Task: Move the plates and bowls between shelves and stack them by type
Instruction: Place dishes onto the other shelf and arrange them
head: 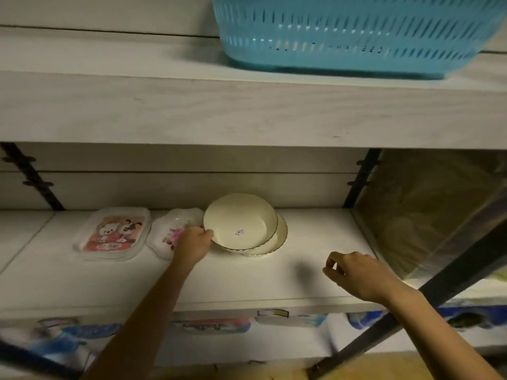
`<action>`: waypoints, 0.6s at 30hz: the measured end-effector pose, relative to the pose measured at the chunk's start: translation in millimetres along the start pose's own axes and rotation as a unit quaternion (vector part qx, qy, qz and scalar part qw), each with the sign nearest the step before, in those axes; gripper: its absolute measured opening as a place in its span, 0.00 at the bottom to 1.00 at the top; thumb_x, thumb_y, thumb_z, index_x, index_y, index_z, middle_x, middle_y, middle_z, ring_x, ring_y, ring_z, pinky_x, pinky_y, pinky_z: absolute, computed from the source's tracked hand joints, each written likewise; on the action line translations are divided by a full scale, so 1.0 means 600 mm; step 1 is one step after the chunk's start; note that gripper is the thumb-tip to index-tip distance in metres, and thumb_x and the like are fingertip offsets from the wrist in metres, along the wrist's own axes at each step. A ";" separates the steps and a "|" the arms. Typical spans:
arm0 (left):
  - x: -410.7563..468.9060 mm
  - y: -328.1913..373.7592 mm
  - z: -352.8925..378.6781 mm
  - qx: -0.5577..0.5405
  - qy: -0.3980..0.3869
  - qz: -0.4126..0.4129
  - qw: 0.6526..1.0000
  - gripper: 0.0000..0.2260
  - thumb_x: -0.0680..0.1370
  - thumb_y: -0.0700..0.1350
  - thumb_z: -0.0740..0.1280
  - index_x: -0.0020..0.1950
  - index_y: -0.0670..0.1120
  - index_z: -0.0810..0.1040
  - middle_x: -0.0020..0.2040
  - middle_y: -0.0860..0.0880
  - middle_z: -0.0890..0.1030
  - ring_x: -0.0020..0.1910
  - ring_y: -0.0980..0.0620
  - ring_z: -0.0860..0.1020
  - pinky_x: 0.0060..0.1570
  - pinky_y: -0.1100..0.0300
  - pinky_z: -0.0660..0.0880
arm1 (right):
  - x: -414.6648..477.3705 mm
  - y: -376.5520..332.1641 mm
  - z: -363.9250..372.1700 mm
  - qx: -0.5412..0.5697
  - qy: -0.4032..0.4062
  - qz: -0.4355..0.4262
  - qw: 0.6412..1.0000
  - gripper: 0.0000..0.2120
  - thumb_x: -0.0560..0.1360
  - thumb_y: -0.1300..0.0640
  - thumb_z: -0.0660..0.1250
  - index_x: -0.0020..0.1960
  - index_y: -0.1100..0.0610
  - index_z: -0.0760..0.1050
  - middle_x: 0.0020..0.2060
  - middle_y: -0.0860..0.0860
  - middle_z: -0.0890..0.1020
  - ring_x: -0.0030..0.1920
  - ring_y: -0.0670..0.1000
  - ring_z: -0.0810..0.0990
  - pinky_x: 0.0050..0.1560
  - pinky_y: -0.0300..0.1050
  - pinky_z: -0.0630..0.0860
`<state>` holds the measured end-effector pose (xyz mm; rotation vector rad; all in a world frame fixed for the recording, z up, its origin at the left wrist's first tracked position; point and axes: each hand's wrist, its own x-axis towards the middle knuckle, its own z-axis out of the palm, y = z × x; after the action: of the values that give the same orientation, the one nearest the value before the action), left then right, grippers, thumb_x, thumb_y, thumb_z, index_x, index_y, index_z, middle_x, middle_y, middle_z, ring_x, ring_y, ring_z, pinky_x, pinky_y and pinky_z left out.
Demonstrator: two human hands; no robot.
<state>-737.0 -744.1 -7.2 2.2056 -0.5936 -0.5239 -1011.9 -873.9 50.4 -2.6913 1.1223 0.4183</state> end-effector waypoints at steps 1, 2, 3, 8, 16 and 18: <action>0.006 0.007 0.010 0.013 0.000 -0.001 1.000 0.12 0.76 0.42 0.60 0.35 0.39 0.75 0.35 0.40 0.75 0.37 0.47 0.71 0.33 0.59 0.62 | 0.002 0.004 -0.001 -0.001 -0.001 -0.001 1.000 0.18 0.79 0.42 0.52 0.61 0.50 0.71 0.54 0.50 0.81 0.51 0.51 0.79 0.55 0.48 0.78; 0.012 0.012 0.019 0.023 -0.002 -0.002 1.000 0.12 0.76 0.42 0.60 0.36 0.39 0.75 0.34 0.41 0.75 0.36 0.47 0.71 0.33 0.59 0.62 | 0.005 0.007 -0.002 -0.001 -0.002 -0.003 1.000 0.18 0.79 0.42 0.52 0.61 0.50 0.71 0.54 0.50 0.81 0.51 0.51 0.79 0.56 0.48 0.78; 0.017 0.017 0.028 0.030 -0.005 -0.006 1.000 0.11 0.76 0.43 0.60 0.37 0.39 0.76 0.34 0.41 0.74 0.36 0.47 0.71 0.33 0.58 0.63 | 0.008 0.010 -0.003 0.001 -0.004 -0.005 1.000 0.18 0.79 0.42 0.52 0.61 0.50 0.71 0.54 0.50 0.81 0.51 0.51 0.80 0.55 0.48 0.77; 0.032 0.022 0.057 0.068 -0.020 -0.021 0.997 0.09 0.76 0.43 0.60 0.39 0.40 0.75 0.35 0.42 0.74 0.37 0.47 0.71 0.37 0.57 0.64 | 0.021 0.013 -0.012 0.015 -0.018 -0.014 1.000 0.18 0.79 0.42 0.52 0.61 0.50 0.71 0.54 0.50 0.81 0.48 0.51 0.81 0.54 0.47 0.78; 0.035 0.027 0.072 0.140 -0.087 -0.020 0.986 0.18 0.79 0.49 0.59 0.50 0.35 0.79 0.42 0.41 0.79 0.40 0.46 0.74 0.41 0.58 0.68 | 0.037 0.003 -0.022 0.022 0.002 -0.031 0.999 0.18 0.79 0.42 0.53 0.61 0.50 0.71 0.53 0.50 0.82 0.48 0.51 0.81 0.53 0.47 0.78; 0.029 0.031 0.067 0.192 -0.089 0.000 0.977 0.20 0.79 0.51 0.57 0.53 0.34 0.77 0.43 0.42 0.77 0.42 0.47 0.73 0.42 0.58 0.67 | 0.037 -0.001 -0.021 0.022 0.009 -0.036 0.999 0.18 0.79 0.42 0.53 0.60 0.50 0.71 0.53 0.50 0.82 0.48 0.52 0.81 0.53 0.48 0.78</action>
<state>-749.2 -788.3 -20.6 2.5363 -0.8486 -0.6560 -993.8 -891.8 55.2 -2.6924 1.0220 0.3542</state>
